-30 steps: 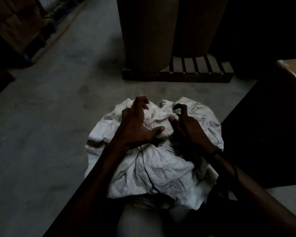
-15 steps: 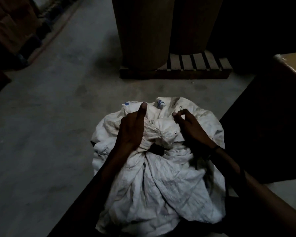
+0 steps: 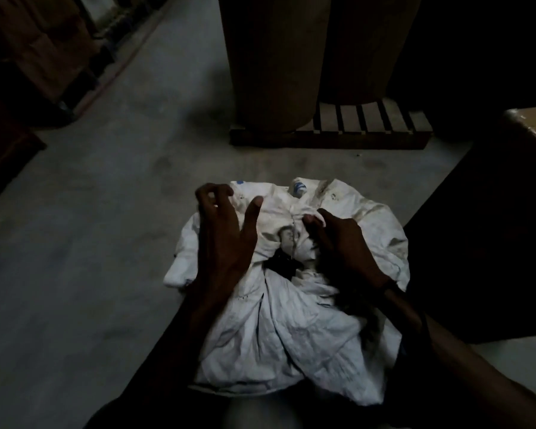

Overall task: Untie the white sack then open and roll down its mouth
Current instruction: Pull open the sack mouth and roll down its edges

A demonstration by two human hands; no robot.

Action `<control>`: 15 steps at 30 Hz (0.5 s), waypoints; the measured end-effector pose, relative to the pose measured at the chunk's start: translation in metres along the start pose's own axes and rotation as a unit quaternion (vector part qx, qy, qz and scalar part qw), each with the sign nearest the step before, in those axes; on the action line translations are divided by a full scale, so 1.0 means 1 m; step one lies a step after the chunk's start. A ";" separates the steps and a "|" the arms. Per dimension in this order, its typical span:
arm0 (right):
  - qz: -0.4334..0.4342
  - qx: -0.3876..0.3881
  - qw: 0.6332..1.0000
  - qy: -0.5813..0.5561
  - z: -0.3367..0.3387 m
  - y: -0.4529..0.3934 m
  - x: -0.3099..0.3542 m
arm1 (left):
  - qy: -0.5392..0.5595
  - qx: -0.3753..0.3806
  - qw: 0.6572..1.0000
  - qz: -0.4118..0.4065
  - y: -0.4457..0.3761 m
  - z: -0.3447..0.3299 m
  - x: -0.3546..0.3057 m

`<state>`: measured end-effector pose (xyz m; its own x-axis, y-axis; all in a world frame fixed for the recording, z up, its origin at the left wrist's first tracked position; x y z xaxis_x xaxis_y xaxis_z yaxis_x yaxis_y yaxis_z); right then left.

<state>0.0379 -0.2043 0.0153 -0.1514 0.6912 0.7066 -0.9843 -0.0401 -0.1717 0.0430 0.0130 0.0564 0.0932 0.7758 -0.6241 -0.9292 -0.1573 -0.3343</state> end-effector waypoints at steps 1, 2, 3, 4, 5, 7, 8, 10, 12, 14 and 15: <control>0.008 0.002 0.999 -0.047 0.003 -0.001 0.002 | -0.080 -0.033 0.996 -0.004 0.011 0.014 -0.001; -0.004 0.016 0.996 -0.088 0.005 -0.003 -0.001 | -0.162 -0.058 0.985 0.014 0.023 0.027 -0.001; -0.035 0.041 0.990 -0.128 0.006 -0.004 -0.006 | -0.221 -0.065 0.972 0.046 0.036 0.035 0.004; -0.076 0.071 0.982 -0.160 0.006 -0.005 -0.009 | -0.247 -0.053 0.964 0.086 0.050 0.040 0.008; -0.117 0.097 0.972 -0.178 0.008 -0.006 -0.010 | -0.240 -0.029 0.962 0.125 0.062 0.038 0.017; -0.196 0.149 0.955 -0.167 0.007 -0.005 -0.012 | -0.148 0.013 0.971 0.186 0.081 0.029 0.028; -0.235 0.164 0.945 -0.156 0.005 -0.003 -0.015 | -0.048 0.024 0.976 0.211 0.086 0.022 0.029; -0.287 0.167 0.934 -0.133 0.002 0.002 -0.024 | 0.129 0.030 0.958 0.254 0.086 0.006 0.023; -0.302 0.164 0.925 -0.162 -0.001 0.006 -0.028 | 0.200 0.045 0.931 0.303 0.077 -0.009 0.017; -0.311 0.150 0.919 -0.191 -0.003 0.003 -0.038 | 0.271 0.062 0.903 0.326 0.062 -0.025 0.019; -0.308 0.141 0.922 -0.188 -0.001 0.001 -0.041 | 0.335 0.065 0.886 0.316 0.051 -0.031 0.020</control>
<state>0.0433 -0.2318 -0.0147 0.4759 0.3485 0.8075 -0.8702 0.0535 0.4898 0.0090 0.0016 0.0048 -0.3086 0.0155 -0.9511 -0.9011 -0.3249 0.2871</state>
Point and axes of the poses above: each hand's wrist, its own y-axis away from the middle knuckle, its own z-axis out of the back of the hand, x = y × z, the point moved 7 cm from there along -y, towards the middle knuckle, and after that the axes turned 1 degree about x, right-handed, at the moved point
